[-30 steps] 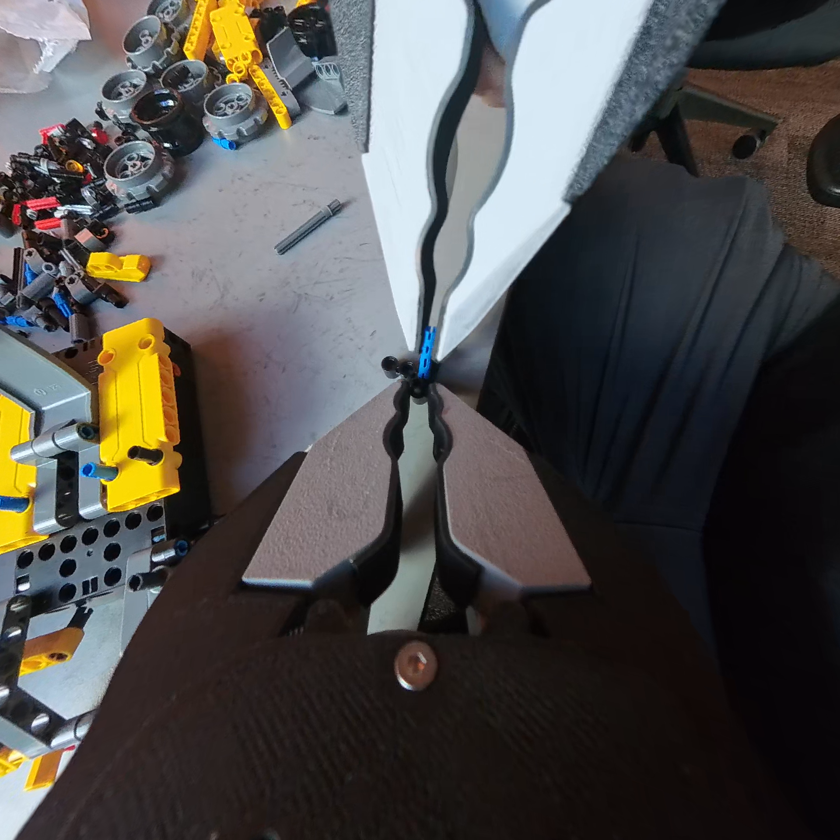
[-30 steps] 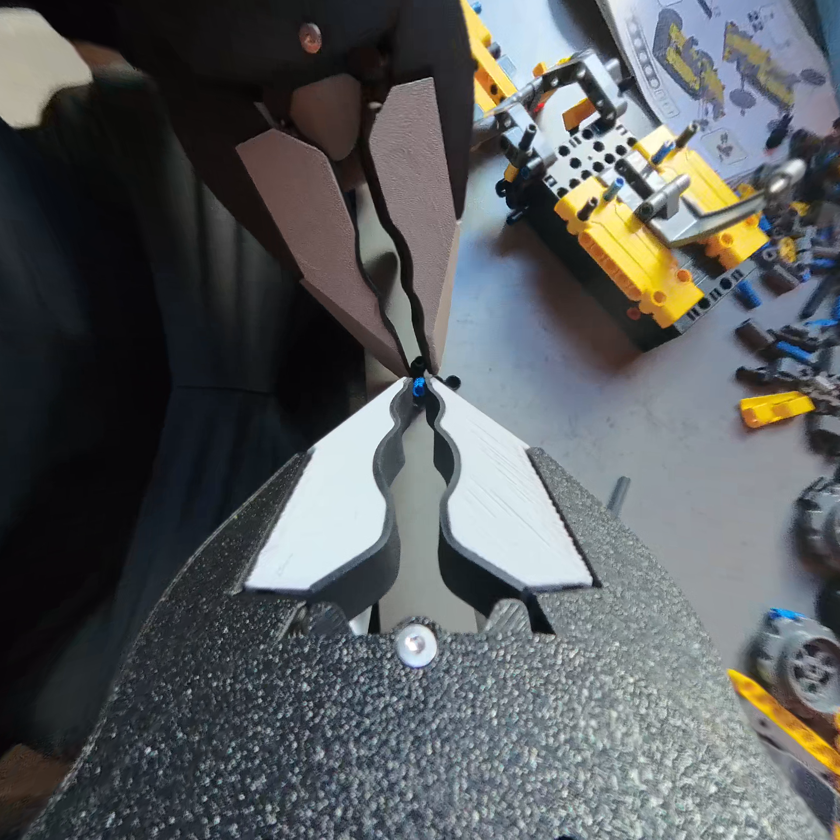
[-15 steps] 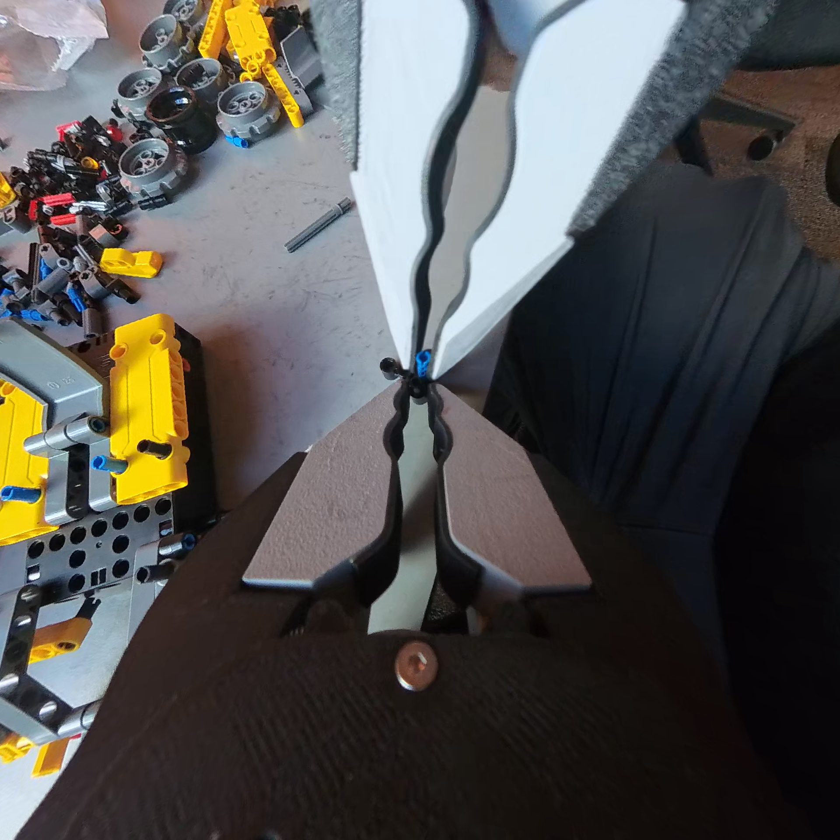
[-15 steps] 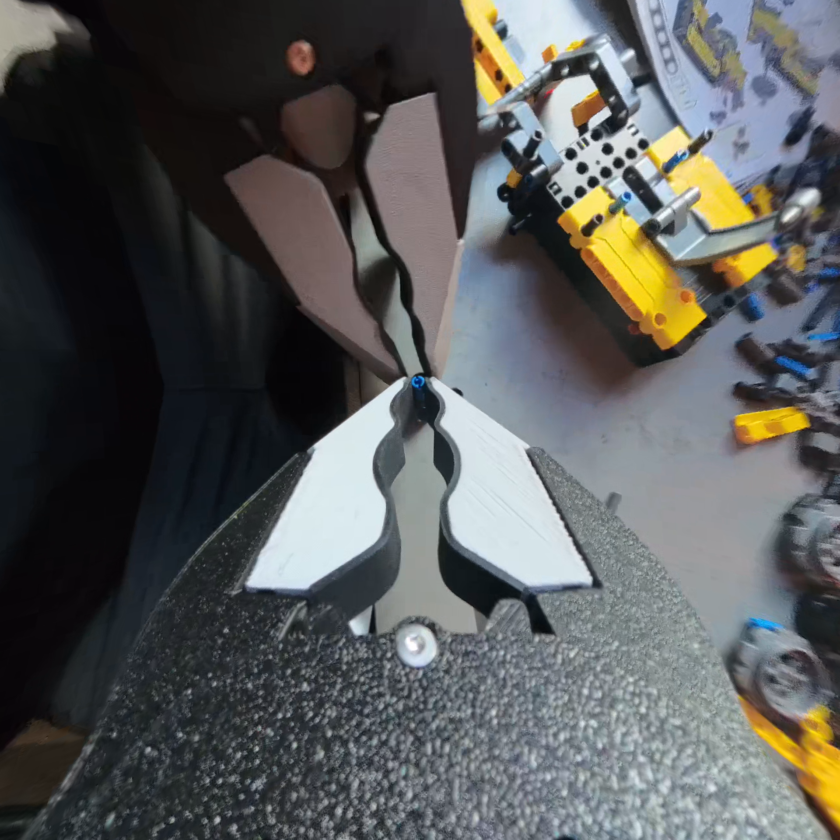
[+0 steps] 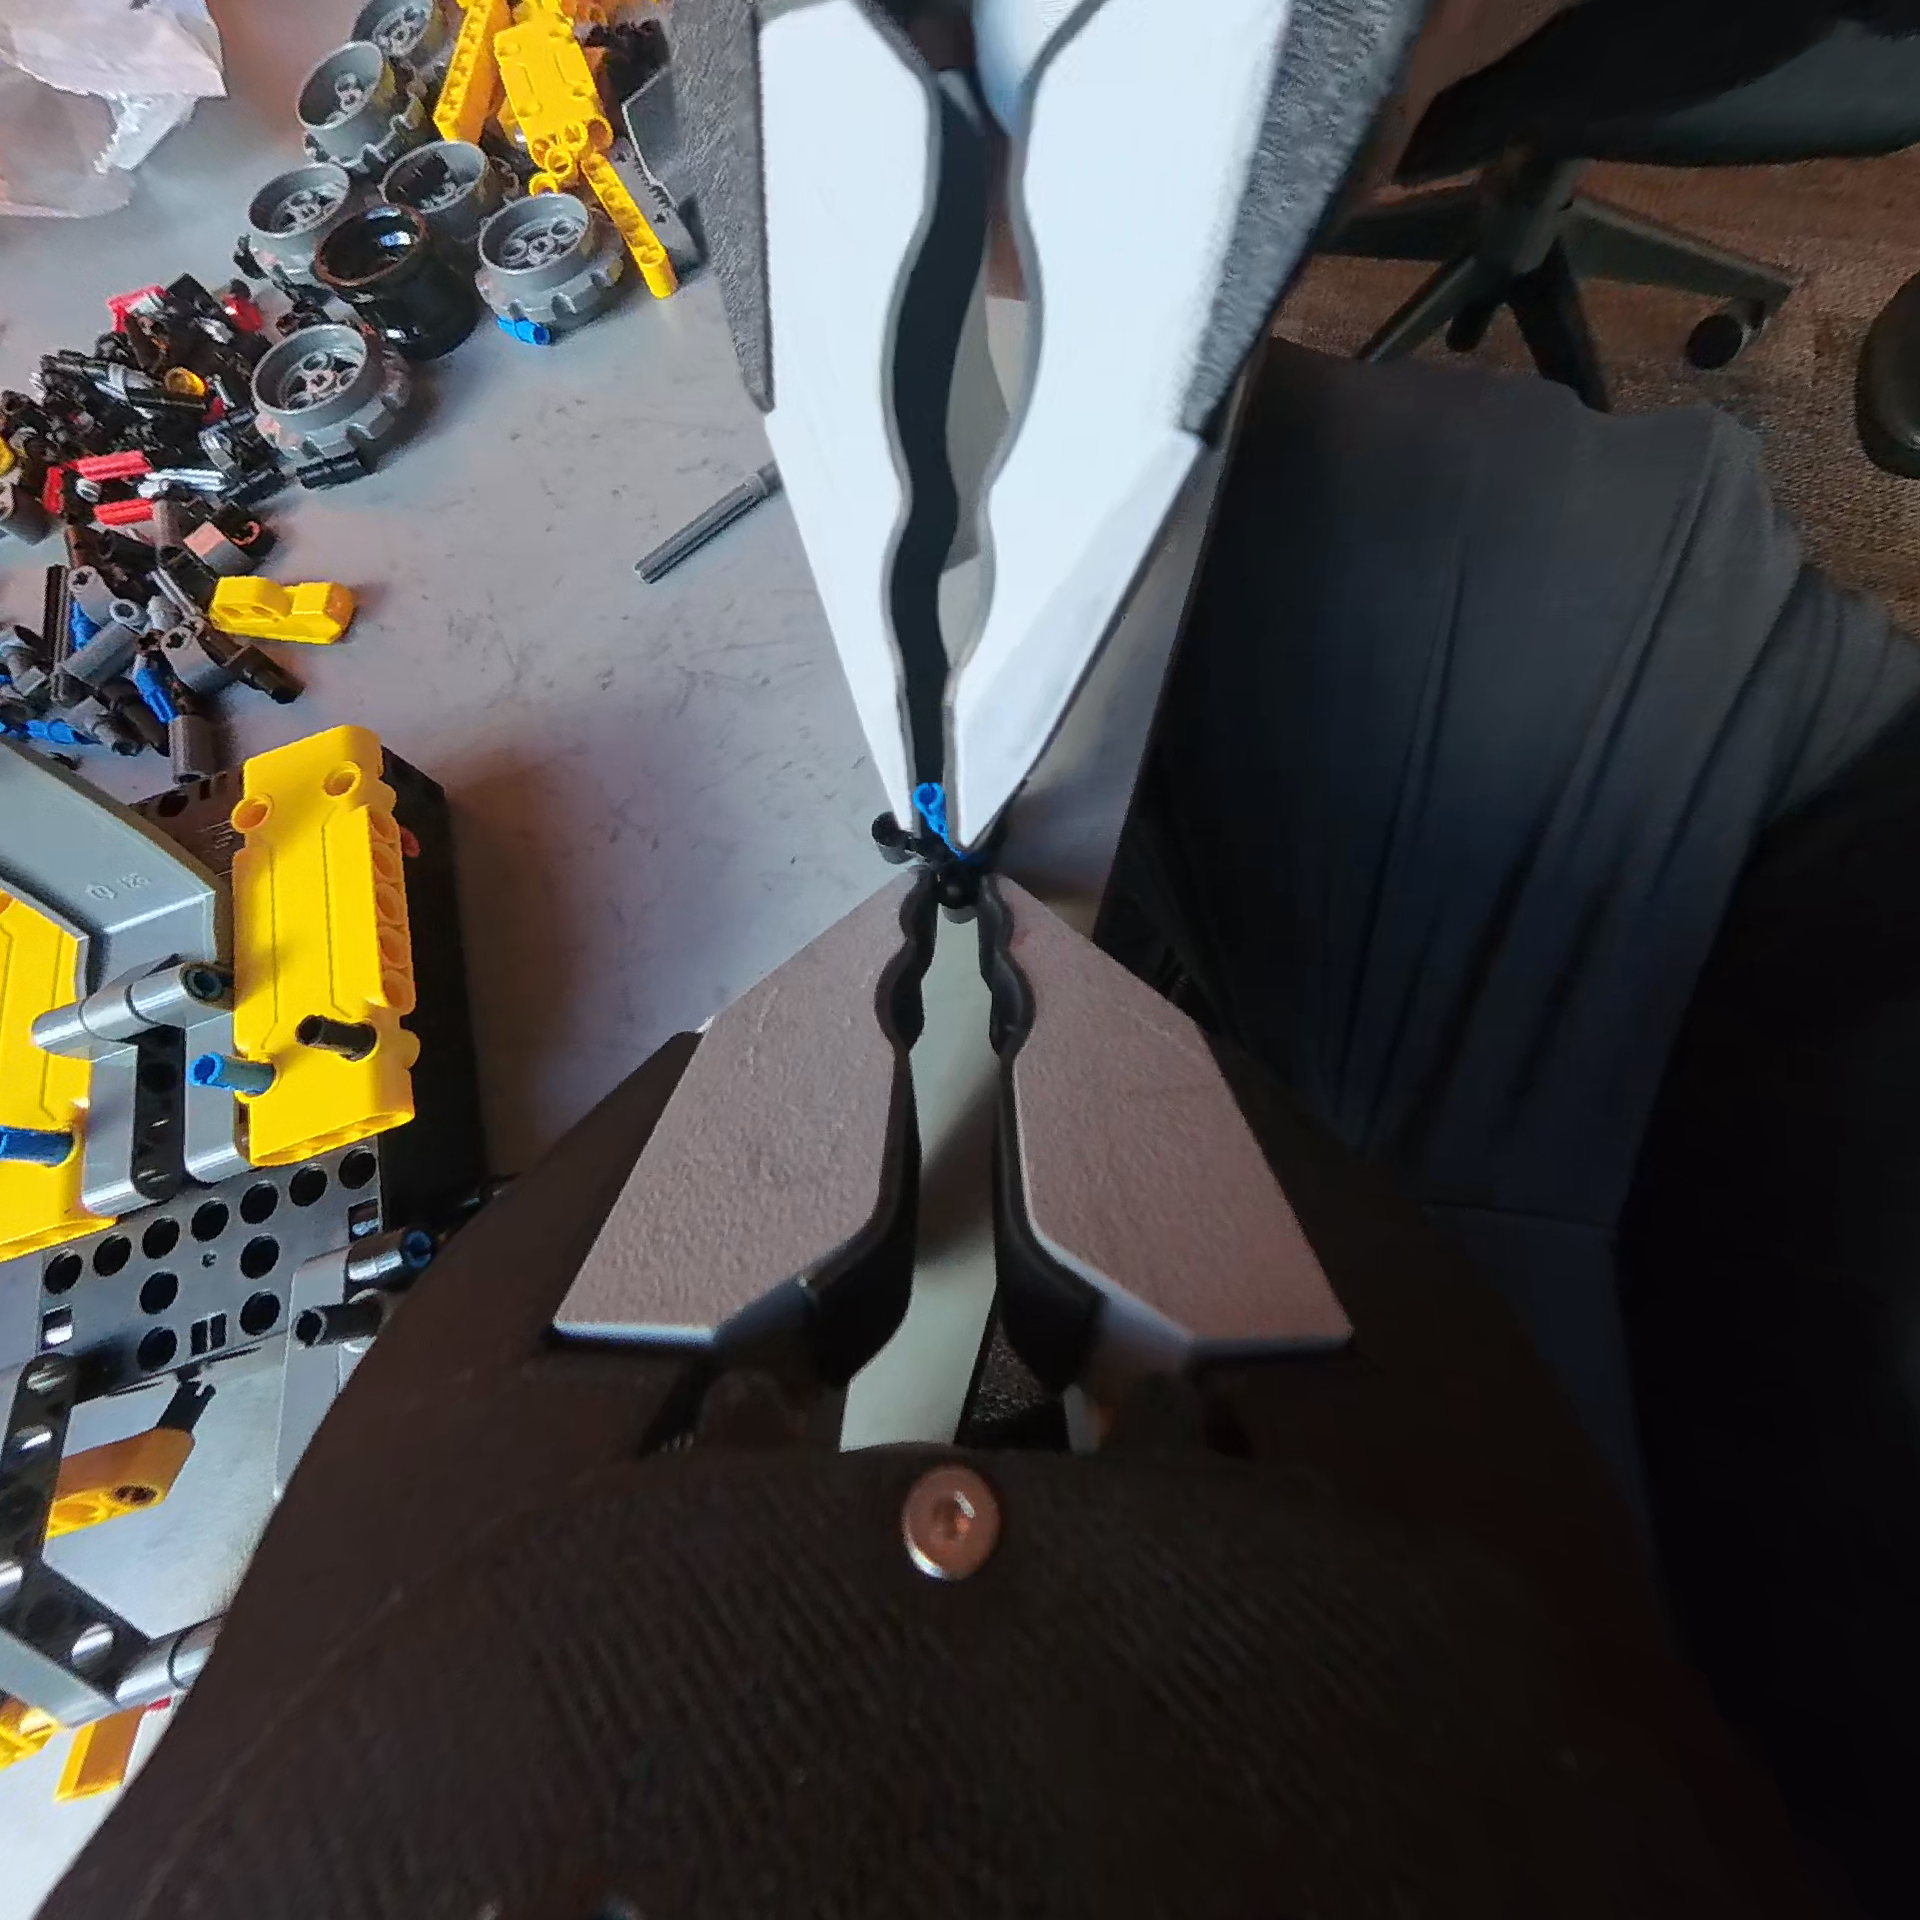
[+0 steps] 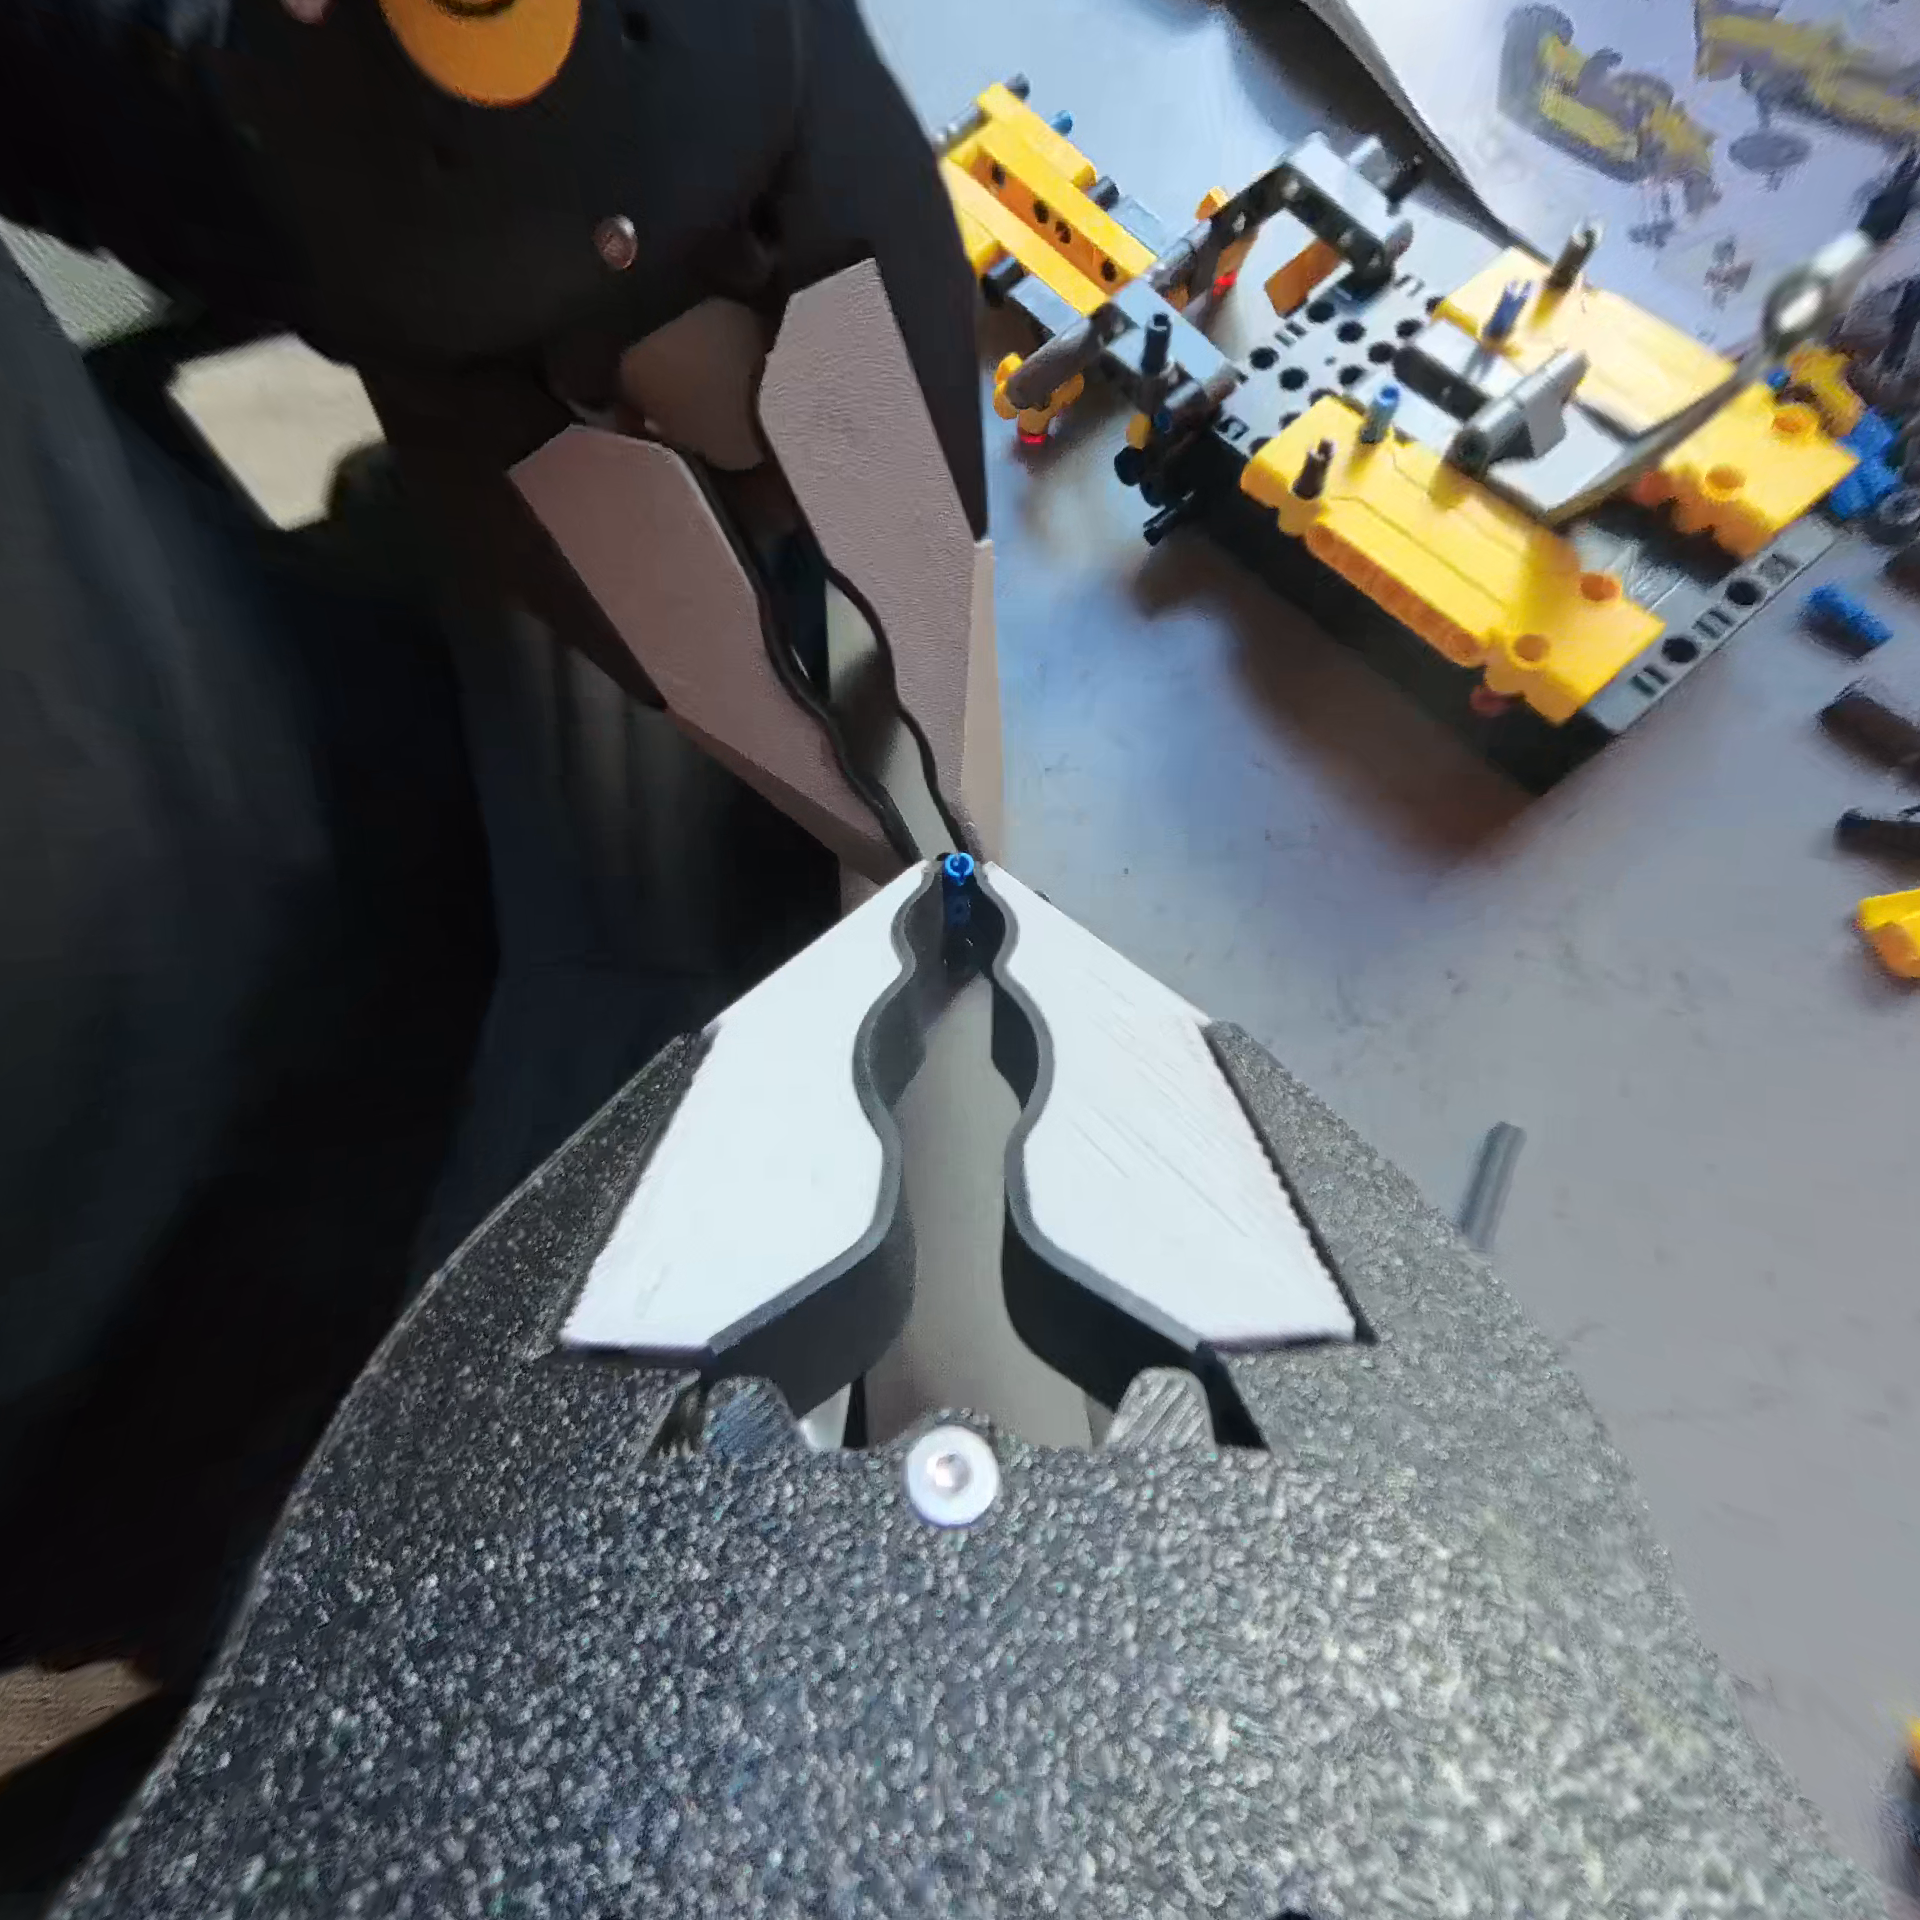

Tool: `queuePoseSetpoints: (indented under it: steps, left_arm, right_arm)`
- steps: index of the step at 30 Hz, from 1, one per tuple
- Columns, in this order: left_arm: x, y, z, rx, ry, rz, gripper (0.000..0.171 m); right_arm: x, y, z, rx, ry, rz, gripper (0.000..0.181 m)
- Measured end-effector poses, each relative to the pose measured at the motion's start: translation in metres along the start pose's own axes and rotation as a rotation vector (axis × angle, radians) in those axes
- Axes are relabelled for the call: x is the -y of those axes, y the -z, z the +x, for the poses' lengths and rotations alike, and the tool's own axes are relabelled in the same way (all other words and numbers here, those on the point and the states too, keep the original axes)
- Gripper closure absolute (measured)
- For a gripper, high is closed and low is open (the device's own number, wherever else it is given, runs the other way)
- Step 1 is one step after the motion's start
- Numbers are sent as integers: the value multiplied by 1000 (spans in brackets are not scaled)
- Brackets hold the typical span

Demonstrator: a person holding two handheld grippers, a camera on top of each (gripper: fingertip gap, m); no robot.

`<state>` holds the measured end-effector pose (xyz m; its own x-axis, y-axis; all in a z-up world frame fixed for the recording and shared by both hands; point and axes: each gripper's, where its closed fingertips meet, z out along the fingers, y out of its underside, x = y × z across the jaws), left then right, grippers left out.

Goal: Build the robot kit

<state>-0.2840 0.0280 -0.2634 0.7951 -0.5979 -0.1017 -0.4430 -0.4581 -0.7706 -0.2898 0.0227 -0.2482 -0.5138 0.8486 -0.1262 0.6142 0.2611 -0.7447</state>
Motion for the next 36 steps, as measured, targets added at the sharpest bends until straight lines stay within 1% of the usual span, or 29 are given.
queuePoseSetpoints:
  steps: [4,6,9,11,13,15,18,21,22,25,27,32,36]
  left_arm:
    - [0,0,0,1,1,-1,167]
    - [0,0,-1,5,1,-1,167]
    - [0,0,-1,7,0,-1,167]
    - [0,0,-1,5,2,-1,167]
    - [0,0,-1,5,3,-2,167]
    - [0,0,-1,7,1,-1,167]
    - [0,0,-1,6,2,-1,167]
    - [0,0,0,3,0,1,167]
    - [0,0,0,3,-1,1,167]
    - [-1,0,-1,4,7,-2,167]
    - [-1,0,-2,9,8,-2,167]
    - [-1,0,-2,11,8,-2,167]
    - [-1,0,-2,17,3,-1,167]
  right_arm:
    - [1,-3,-1,-145,191,-82,177]
    - [1,-2,-1,-181,235,-82,176]
    - [-1,-1,-3,-191,239,-46,176]
    - [-1,-1,-3,-178,206,-18,176]
    - [-1,0,-2,-132,142,7,176]
    - [-1,1,0,-54,32,27,176]
    - [-2,2,2,22,-43,35,177]
    - [-3,3,0,4,4,32,177]
    - [-3,3,0,-29,41,21,177]
    - [-2,1,-1,-153,225,-53,176]
    - [-1,0,-1,-195,286,-84,176]
    - [-3,1,-2,-247,340,-102,176]
    - [-3,0,-1,-174,226,-56,176]
